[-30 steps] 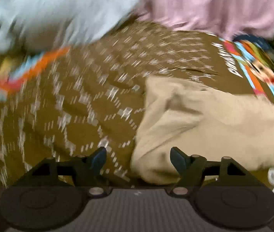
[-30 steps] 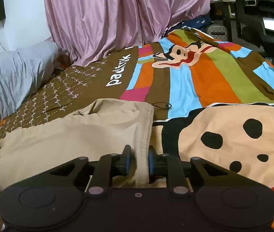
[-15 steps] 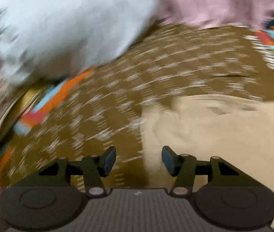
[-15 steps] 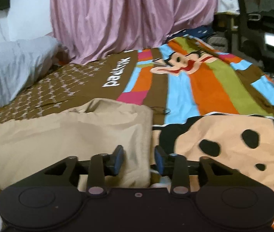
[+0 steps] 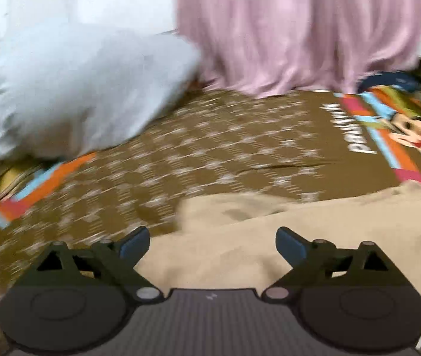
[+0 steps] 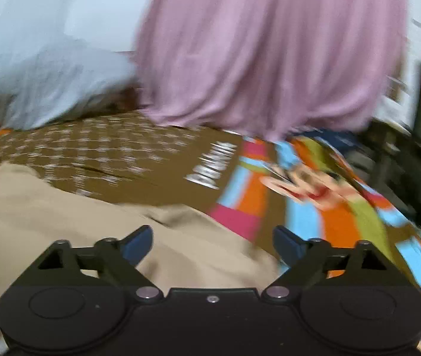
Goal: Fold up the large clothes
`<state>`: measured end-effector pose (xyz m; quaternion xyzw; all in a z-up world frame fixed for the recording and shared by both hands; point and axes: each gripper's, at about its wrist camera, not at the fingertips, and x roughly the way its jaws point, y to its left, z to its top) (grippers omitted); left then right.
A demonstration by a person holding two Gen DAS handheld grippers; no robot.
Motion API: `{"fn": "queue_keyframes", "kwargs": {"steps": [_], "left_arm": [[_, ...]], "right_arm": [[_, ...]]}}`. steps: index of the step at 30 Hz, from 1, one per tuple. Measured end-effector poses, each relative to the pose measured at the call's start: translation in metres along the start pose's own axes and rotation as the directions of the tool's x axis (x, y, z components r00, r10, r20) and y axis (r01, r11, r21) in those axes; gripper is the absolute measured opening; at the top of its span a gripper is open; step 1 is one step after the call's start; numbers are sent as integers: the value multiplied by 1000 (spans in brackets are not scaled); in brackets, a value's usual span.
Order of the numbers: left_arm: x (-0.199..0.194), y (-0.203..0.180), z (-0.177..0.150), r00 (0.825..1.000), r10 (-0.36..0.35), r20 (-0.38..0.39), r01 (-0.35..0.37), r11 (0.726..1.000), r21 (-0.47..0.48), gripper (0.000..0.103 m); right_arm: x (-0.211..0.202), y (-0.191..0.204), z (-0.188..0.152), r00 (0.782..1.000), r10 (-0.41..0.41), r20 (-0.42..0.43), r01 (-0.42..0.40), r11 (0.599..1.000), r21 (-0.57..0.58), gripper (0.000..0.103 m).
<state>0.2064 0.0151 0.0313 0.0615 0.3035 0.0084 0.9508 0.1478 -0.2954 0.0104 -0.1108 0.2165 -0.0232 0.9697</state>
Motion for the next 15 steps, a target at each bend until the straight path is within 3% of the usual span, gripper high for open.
{"fn": "queue_keyframes", "kwargs": {"steps": [1, 3, 7, 9, 12, 15], "left_arm": [[8, -19, 1, 1000, 1, 19, -1, 1000, 17, 95], [25, -49, 2, 999, 21, 29, -23, 999, 37, 95], [63, -54, -15, 1000, 26, 7, -26, 998, 48, 97], [85, -36, -32, 999, -4, -49, 4, 1000, -1, 99], [99, -6, -52, 991, -119, -60, 106, 976, -189, 103], [113, 7, -55, 982, -172, -83, 147, 959, -243, 103]], "right_arm": [[13, 17, 9, 999, 37, 3, -37, 999, -28, 100], [37, 48, 19, 997, 75, 17, -73, 991, -110, 100], [76, 80, 12, 998, 19, -59, -33, 967, -251, 100], [89, 74, -4, 991, 42, -126, -67, 977, -201, 100], [99, 47, -24, 977, 116, -181, -119, 993, -5, 102], [102, 48, -27, 976, 120, -184, -118, 993, 22, 102]]}}
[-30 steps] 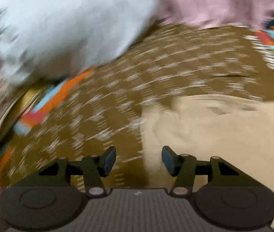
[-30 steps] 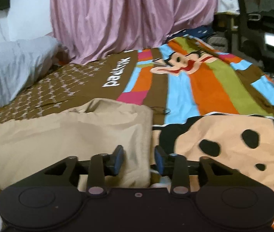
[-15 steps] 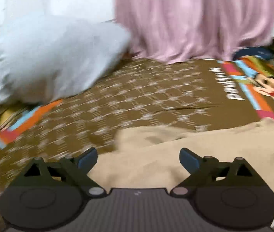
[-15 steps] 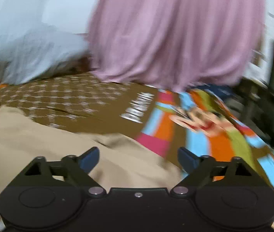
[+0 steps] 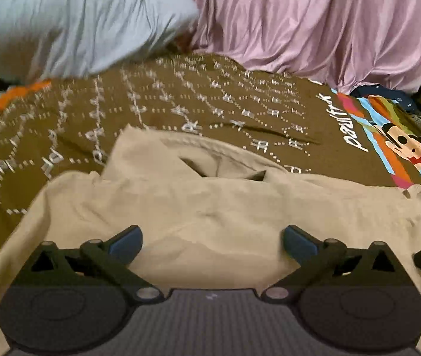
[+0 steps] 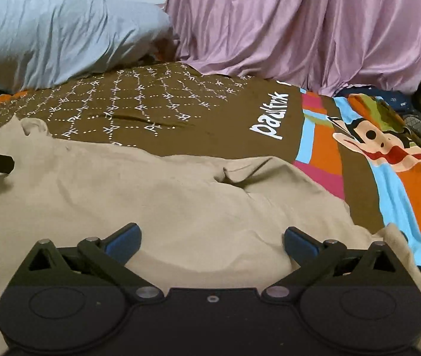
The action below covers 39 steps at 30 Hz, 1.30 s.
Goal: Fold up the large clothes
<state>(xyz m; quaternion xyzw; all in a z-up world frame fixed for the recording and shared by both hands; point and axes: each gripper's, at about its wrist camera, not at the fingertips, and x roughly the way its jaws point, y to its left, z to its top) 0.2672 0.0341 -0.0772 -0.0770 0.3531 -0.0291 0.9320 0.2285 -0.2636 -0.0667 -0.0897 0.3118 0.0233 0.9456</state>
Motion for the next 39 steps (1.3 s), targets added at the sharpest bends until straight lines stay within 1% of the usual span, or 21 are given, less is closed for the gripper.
{"fn": "queue_keyframes", "kwargs": {"steps": [3, 5, 7, 9, 12, 13, 14, 16, 18, 21, 23, 25, 27, 28, 30, 31, 32, 33, 35, 36, 39], "left_arm": [[1, -2, -1, 1000, 20, 6, -20, 1000, 19, 103], [-2, 0, 1, 1000, 19, 5, -19, 1000, 6, 103], [-8, 2, 3, 999, 47, 10, -47, 999, -3, 102], [-27, 4, 5, 996, 82, 17, -83, 996, 15, 102], [-69, 13, 8, 988, 147, 39, -150, 986, 76, 102], [-86, 18, 7, 988, 147, 38, -150, 984, 93, 102], [-102, 25, 7, 991, 130, 33, -133, 986, 104, 102], [-132, 43, 2, 994, 105, 31, -107, 989, 100, 103], [-151, 60, -2, 997, 77, 2, -77, 993, 89, 103], [-168, 80, -16, 997, 67, -42, -66, 997, 31, 103], [-173, 86, -27, 996, 54, -64, -56, 998, -24, 103], [-178, 87, -31, 999, 16, -51, -20, 998, -63, 103], [-181, 84, -33, 999, -50, -18, 48, 996, -80, 103], [-181, 82, -34, 995, -99, -1, 98, 991, -91, 103], [-175, 81, -38, 978, -208, 1, 206, 968, -141, 103], [-168, 79, -39, 963, -269, -18, 262, 949, -175, 103], [-162, 78, -40, 949, -313, -40, 300, 934, -197, 103], [-155, 75, -40, 935, -350, -61, 330, 920, -212, 103], [-142, 72, -40, 916, -390, -90, 360, 901, -243, 103], [-137, 72, -41, 910, -401, -100, 365, 894, -260, 103], [-121, 77, -41, 899, -420, -122, 361, 871, -334, 102]], "right_arm": [[3, 9, -5, 999, -33, 7, 34, 999, -36, 102], [3, 12, -5, 999, -44, 18, 45, 998, -48, 102], [1, 12, -6, 999, -46, 24, 47, 998, -48, 102], [-3, 9, -5, 998, -44, 34, 46, 998, -41, 102], [-17, -1, -4, 998, -21, 57, 22, 1000, -10, 102], [-25, -6, -4, 998, -18, 63, 19, 1000, -4, 102], [-33, -10, -4, 998, -24, 59, 24, 1000, -9, 102], [-55, -16, -4, 997, -73, 40, 74, 997, -38, 102], [-88, -25, -7, 994, -93, 54, 97, 993, -67, 102], [-126, -39, -20, 990, -119, 69, 124, 990, -65, 102], [-145, -50, -36, 985, -149, 87, 150, 989, -7, 102], [-149, -62, -52, 982, -178, 66, 175, 983, 58, 102], [-143, -70, -58, 972, -233, 19, 231, 969, 83, 102], [-141, -75, -58, 966, -258, 4, 256, 962, 97, 102], [-136, -82, -59, 965, -263, -14, 263, 956, 127, 102], [-129, -85, -61, 965, -257, -58, 263, 955, 140, 102], [-120, -87, -64, 962, -249, -113, 264, 954, 144, 102], [-114, -89, -67, 961, -238, -140, 258, 954, 151, 102], [-115, -92, -69, 966, -224, -132, 249, 945, 212, 102], [-119, -91, -68, 967, -229, -114, 249, 944, 219, 102], [-137, -76, -61, 972, -231, 44, 219, 957, 189, 102]]}}
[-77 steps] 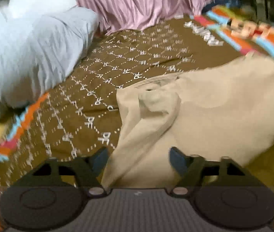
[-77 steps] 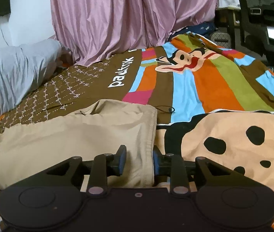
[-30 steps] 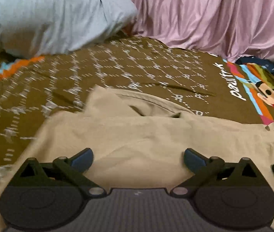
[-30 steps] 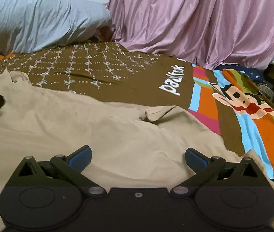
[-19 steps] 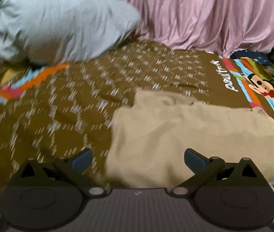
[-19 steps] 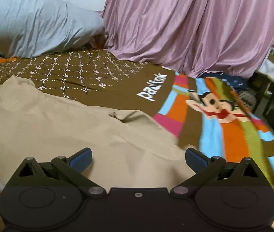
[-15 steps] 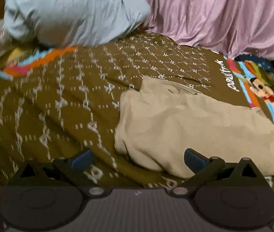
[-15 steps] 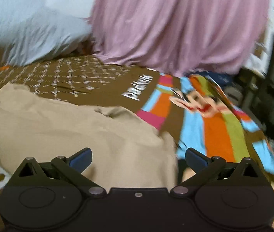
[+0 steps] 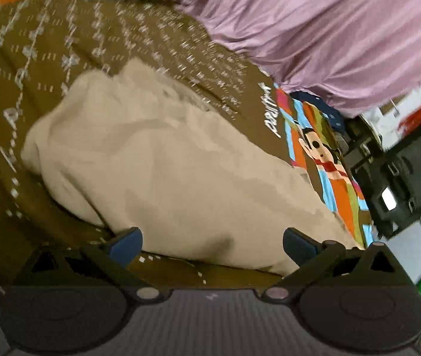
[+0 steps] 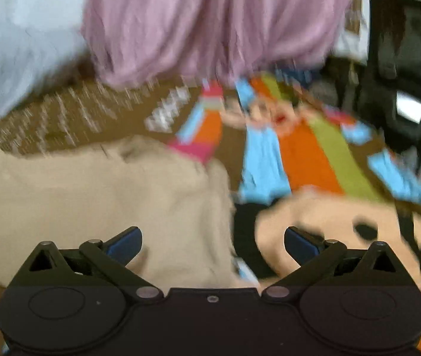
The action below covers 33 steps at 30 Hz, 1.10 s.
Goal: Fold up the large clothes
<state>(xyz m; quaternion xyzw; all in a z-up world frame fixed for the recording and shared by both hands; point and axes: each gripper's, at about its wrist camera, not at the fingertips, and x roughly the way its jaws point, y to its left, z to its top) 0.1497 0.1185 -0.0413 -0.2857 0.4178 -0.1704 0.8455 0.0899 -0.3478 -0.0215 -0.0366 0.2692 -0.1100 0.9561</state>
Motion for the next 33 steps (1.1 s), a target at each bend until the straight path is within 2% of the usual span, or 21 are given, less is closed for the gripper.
{"fn": "queue_keyframes", "kwargs": {"steps": [2, 5, 9, 12, 17, 19, 22, 28, 30, 31, 32, 33], "left_arm": [[7, 8, 1, 1000, -4, 0, 4, 999, -44, 102], [17, 17, 4, 1000, -4, 17, 5, 994, -105, 102], [20, 24, 5, 997, 44, 67, -35, 992, -123, 102], [17, 31, 5, 997, 39, 59, -29, 986, -165, 102], [13, 29, -4, 1000, 20, -23, -23, 991, -130, 102], [14, 29, -2, 1000, 28, -14, -30, 991, -127, 102], [22, 37, 3, 999, 35, -8, -36, 983, -180, 102], [27, 46, 8, 994, 87, 59, -72, 971, -228, 102], [28, 41, 9, 987, 143, 76, -125, 971, -205, 93], [28, 39, 11, 982, 170, 82, -152, 970, -190, 80], [28, 38, 12, 980, 181, 87, -163, 969, -183, 72], [26, 38, 14, 980, 174, 98, -153, 970, -191, 69]], "right_arm": [[-12, 17, 3, 994, 57, 91, -53, 998, -46, 102], [-17, 48, 11, 975, 158, 157, -136, 980, -142, 102], [-9, 92, 21, 954, 255, 155, -223, 954, -201, 102], [5, 122, 24, 944, 306, 124, -278, 939, -203, 102], [20, 145, 15, 943, 318, 100, -285, 926, -249, 102], [28, 144, 5, 949, 304, 77, -278, 929, -244, 102], [37, 140, 2, 951, 306, 46, -292, 937, -194, 102], [37, 143, -4, 952, 301, 51, -286, 938, -196, 102], [37, 144, -5, 952, 304, 48, -289, 938, -192, 102], [37, 143, -5, 951, 305, 46, -292, 938, -189, 102], [37, 144, -5, 951, 306, 45, -292, 938, -187, 102], [37, 144, -5, 951, 305, 45, -292, 938, -186, 102]]}}
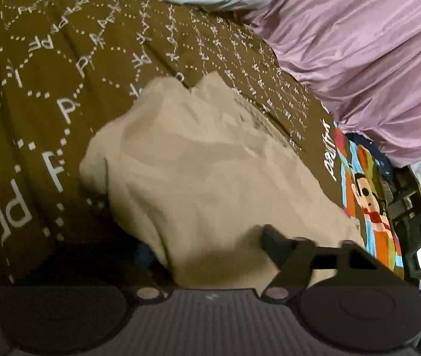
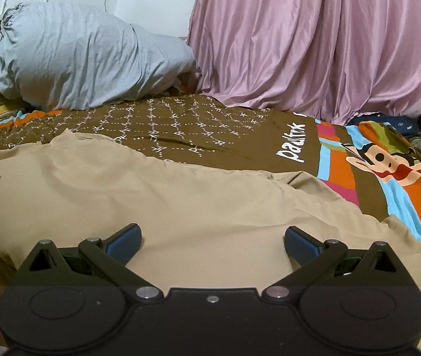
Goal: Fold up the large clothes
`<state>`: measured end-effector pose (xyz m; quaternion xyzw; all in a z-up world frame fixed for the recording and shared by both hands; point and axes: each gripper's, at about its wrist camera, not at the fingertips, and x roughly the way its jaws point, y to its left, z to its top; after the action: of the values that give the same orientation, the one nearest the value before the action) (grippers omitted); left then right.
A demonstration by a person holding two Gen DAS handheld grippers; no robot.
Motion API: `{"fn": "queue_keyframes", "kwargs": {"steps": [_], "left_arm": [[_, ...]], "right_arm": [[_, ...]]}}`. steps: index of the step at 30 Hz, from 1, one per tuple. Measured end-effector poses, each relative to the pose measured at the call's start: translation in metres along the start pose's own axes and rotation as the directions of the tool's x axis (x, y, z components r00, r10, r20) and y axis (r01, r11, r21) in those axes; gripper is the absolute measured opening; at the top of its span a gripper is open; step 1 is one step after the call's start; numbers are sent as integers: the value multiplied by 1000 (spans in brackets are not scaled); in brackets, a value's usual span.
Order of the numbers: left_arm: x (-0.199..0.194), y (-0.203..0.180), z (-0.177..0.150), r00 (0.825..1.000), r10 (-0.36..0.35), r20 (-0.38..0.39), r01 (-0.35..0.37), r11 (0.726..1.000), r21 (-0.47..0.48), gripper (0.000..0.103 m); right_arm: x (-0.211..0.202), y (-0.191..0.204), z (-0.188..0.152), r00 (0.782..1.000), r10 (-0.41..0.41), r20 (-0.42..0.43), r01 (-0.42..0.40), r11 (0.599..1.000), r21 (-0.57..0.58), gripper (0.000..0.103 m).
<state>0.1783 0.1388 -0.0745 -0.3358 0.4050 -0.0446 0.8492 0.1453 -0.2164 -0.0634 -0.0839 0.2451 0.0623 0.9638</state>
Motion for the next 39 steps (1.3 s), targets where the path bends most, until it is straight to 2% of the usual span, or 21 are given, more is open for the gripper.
{"fn": "queue_keyframes", "kwargs": {"steps": [2, 3, 5, 7, 9, 11, 16, 18, 19, 20, 22, 23, 27, 30, 33, 36, 39], "left_arm": [[-6, -1, 4, 999, -13, 38, 13, 1000, -13, 51], [-8, -3, 7, 998, -15, 58, 16, 1000, -14, 48], [-9, -9, 10, 997, -4, 76, 5, 1000, -11, 23], [-12, -22, 14, 996, 23, 82, -25, 999, 24, 14], [-20, -43, 13, 992, 48, 112, -60, 993, 102, 10], [-30, -76, 11, 985, 80, 156, -116, 965, 236, 8], [-45, -155, 4, 979, 37, 200, -124, 889, 441, 5], [-46, -189, -1, 978, 16, 210, -126, 844, 522, 5], [-46, -207, -4, 977, 0, 212, -122, 817, 563, 5], [-46, -225, -7, 979, -19, 203, -110, 791, 601, 5], [-47, -257, -14, 983, -53, 178, -81, 739, 669, 5], [-45, -275, -20, 984, -69, 164, -68, 704, 707, 5], [-34, -332, -48, 991, -96, 88, -13, 598, 802, 5], [-14, -369, -80, 996, -89, 26, 22, 505, 863, 5], [10, -390, -108, 996, -73, -44, 72, 460, 885, 5], [33, -397, -132, 991, -56, -123, 135, 439, 888, 4], [58, -397, -167, 979, -12, -203, 192, 381, 904, 4]], "right_arm": [[0, 0, 0, 1000, -2, -1, 2, 1000, -2, 102], [-1, -1, 0, 1000, -4, -1, 4, 1000, -2, 102], [-2, -1, -1, 1000, -11, 0, 11, 1000, -1, 102], [-1, -2, -1, 1000, -15, -2, 15, 1000, 5, 102], [0, -2, -1, 1000, -13, -8, 13, 1000, 11, 102], [1, -3, -2, 1000, -9, -13, 9, 1000, 21, 102], [2, -6, -2, 1000, 6, -25, -5, 999, 43, 102], [1, -9, -1, 1000, 14, -26, -13, 998, 56, 102], [-3, -13, -2, 1000, 28, -3, -28, 997, 73, 96], [-11, -16, -2, 998, 40, 43, -44, 995, 93, 85], [-28, -27, 0, 990, 57, 130, -77, 985, 153, 83], [-35, -34, 4, 988, 45, 146, -73, 978, 193, 83], [-57, -76, 21, 987, 13, 163, -70, 935, 347, 76], [-71, -121, 35, 991, -9, 136, -50, 905, 423, 74], [-86, -174, 41, 994, -63, 84, 14, 876, 482, 74], [-111, -218, 33, 981, -180, 68, 118, 843, 525, 74], [-130, -258, 20, 968, -250, 25, 193, 804, 562, 75]]}}
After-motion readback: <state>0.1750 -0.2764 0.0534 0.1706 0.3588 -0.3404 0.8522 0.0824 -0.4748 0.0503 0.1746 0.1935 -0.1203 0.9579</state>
